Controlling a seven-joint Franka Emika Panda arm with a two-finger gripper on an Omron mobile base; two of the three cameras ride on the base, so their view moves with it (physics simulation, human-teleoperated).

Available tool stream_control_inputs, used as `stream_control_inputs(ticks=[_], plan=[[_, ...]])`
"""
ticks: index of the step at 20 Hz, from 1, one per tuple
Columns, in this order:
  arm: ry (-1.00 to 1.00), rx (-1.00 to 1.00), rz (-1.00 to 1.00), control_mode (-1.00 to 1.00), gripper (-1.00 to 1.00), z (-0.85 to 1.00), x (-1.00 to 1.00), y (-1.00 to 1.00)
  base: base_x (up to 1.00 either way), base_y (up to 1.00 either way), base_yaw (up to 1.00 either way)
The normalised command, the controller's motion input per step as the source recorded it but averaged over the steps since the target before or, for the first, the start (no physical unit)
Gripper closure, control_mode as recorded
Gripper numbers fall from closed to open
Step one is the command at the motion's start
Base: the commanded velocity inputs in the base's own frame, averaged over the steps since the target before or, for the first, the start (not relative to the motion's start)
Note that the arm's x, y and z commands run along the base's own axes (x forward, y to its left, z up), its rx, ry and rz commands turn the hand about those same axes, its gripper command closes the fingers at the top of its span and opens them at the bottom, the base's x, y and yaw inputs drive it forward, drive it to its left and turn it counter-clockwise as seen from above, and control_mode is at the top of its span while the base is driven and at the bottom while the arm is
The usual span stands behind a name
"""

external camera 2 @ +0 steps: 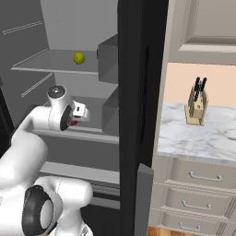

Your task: Pick up the apple and pear from the fridge and place one fruit on each plate on the dining counter.

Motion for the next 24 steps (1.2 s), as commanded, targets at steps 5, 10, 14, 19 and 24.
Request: stream_control_inputs(ticks=[5,10,14,19,24], plan=[[0.20,0.01,-0.03,-1.00,1.00,0.72,-0.95,-0.24,0.00,0.00,0.00],[0.10,0.00,-0.09,-1.00,1.00,0.64,-0.88,-0.22,0.00,0.00,0.00],[-0.14,-0.01,-0.06,-1.00,1.00,0.69,-0.89,-0.15,0.00,0.00,0.00],[-0.09,-0.03,-0.01,-1.00,1.00,0.66,-0.69,0.00,0.00,0.00,0.00],[-0.17,-0.02,0.00,-1.00,1.00,0.71,-0.57,0.00,0.00,0.00,0.00]])
